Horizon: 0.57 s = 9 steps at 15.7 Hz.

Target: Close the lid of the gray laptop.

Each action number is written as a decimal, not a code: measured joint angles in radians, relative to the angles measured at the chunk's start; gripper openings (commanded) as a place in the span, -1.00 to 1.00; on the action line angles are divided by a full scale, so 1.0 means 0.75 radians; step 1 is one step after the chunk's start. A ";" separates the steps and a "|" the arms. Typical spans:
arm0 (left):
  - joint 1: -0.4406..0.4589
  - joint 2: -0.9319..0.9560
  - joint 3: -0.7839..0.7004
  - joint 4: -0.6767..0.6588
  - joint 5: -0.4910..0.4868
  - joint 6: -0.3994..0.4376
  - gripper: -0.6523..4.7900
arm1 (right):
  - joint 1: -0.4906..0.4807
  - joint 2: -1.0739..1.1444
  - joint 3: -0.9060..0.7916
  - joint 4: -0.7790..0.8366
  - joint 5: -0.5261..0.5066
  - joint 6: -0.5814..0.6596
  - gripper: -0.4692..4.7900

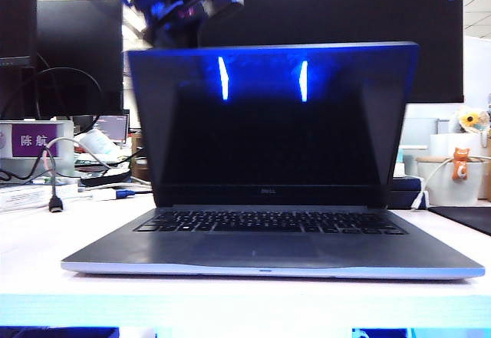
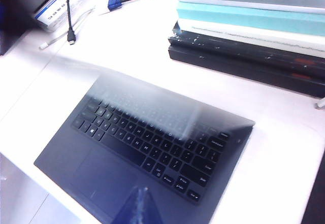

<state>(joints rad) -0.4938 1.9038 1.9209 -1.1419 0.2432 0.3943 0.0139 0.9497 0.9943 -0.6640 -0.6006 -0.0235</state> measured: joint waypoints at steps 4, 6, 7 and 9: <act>-0.025 -0.006 0.001 -0.016 0.110 -0.147 -0.78 | -0.001 -0.001 0.000 -0.008 -0.003 0.000 -0.84; -0.062 -0.020 -0.001 -0.015 0.078 -0.175 -0.78 | -0.001 -0.001 0.000 -0.010 -0.003 0.000 -0.84; -0.099 -0.040 -0.014 -0.003 0.057 -0.182 -0.78 | -0.001 -0.001 0.000 -0.010 -0.002 -0.002 -0.84; -0.179 -0.064 -0.016 0.007 0.022 -0.194 -0.78 | -0.001 -0.001 0.000 -0.010 -0.002 -0.016 -0.84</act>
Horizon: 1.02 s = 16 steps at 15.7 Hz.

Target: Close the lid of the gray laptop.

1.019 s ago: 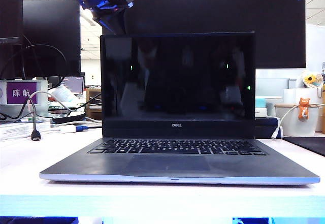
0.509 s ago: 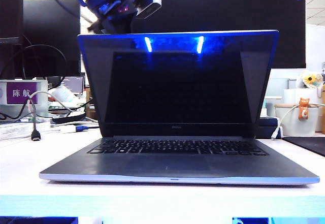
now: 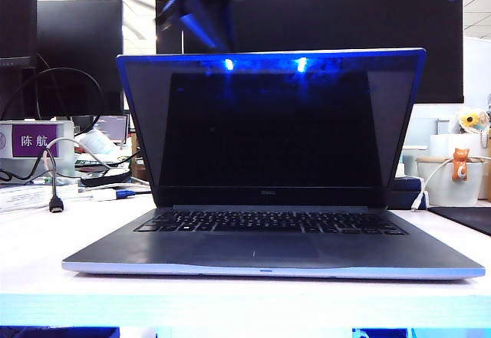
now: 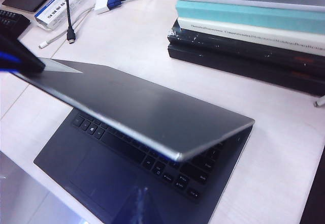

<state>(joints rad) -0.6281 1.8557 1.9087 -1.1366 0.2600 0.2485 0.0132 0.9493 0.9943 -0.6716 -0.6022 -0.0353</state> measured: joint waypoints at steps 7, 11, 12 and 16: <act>-0.012 -0.155 -0.366 0.198 -0.049 -0.096 -0.78 | -0.002 0.000 0.000 0.000 0.001 -0.016 -0.84; -0.012 -0.271 -0.676 0.367 -0.043 -0.141 -0.78 | -0.003 0.001 0.000 0.000 0.000 -0.018 -0.84; -0.017 -0.272 -0.728 0.390 -0.019 -0.160 -0.78 | -0.003 0.000 0.000 -0.001 0.000 -0.018 -0.84; -0.096 -0.295 -0.773 0.494 0.028 -0.225 -0.78 | -0.003 0.000 0.000 -0.026 0.000 -0.019 -0.84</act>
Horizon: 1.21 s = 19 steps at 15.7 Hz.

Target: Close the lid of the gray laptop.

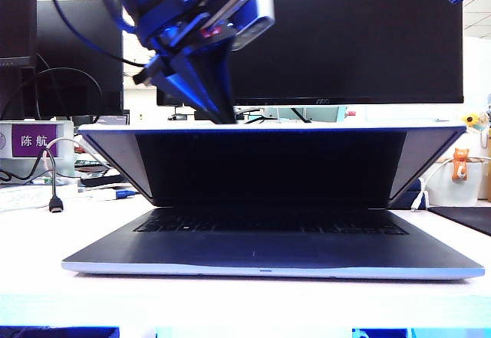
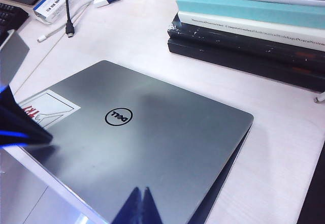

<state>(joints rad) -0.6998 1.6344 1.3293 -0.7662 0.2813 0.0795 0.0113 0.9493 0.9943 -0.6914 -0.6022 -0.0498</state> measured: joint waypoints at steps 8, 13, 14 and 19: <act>-0.111 -0.012 -0.273 0.234 -0.071 -0.120 -0.78 | 0.000 0.000 -0.001 -0.007 -0.001 0.000 -0.84; -0.234 -0.475 -0.414 0.477 -0.616 -0.136 -0.78 | 0.000 0.000 -0.006 -0.033 0.001 -0.006 -0.84; -0.233 -0.573 -0.438 0.502 -0.660 -0.121 -0.78 | 0.000 -0.001 -0.006 -0.035 0.000 -0.007 -0.84; 0.052 -1.098 -0.710 0.542 -0.674 -0.036 -0.78 | 0.001 -0.039 -0.020 -0.004 0.000 -0.015 -0.84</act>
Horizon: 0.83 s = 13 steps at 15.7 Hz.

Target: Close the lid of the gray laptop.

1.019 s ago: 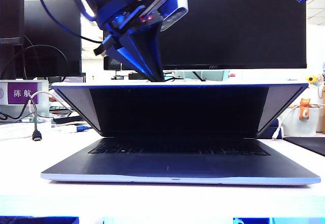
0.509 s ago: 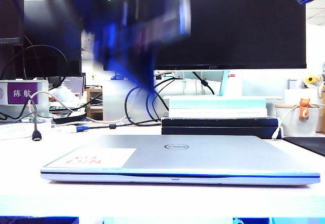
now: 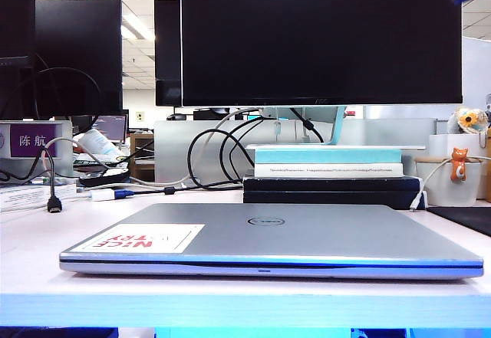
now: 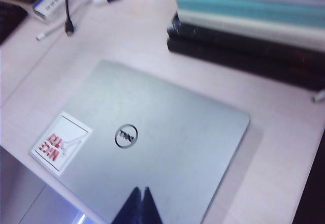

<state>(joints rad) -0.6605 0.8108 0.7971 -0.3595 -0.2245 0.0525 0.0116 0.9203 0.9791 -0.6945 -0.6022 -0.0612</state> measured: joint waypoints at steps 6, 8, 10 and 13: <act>0.550 -0.388 -0.186 0.072 0.408 0.030 -0.78 | 0.000 -0.133 -0.008 0.173 0.000 0.002 -0.84; 0.690 -0.479 -0.305 0.084 0.507 0.029 -0.78 | 0.001 -0.301 -0.144 0.409 0.055 0.042 -0.84; 0.717 -0.554 -0.398 0.070 0.504 0.019 -0.78 | 0.002 -0.442 -0.275 0.565 0.163 0.129 -0.84; 0.712 -0.775 -0.531 0.165 0.456 -0.063 -0.78 | 0.003 -0.706 -0.609 0.849 0.309 0.217 -0.84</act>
<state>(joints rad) -0.1268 0.2298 0.3988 -0.2359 0.1177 0.0051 0.0135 0.3908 0.5220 -0.0578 -0.3702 0.1017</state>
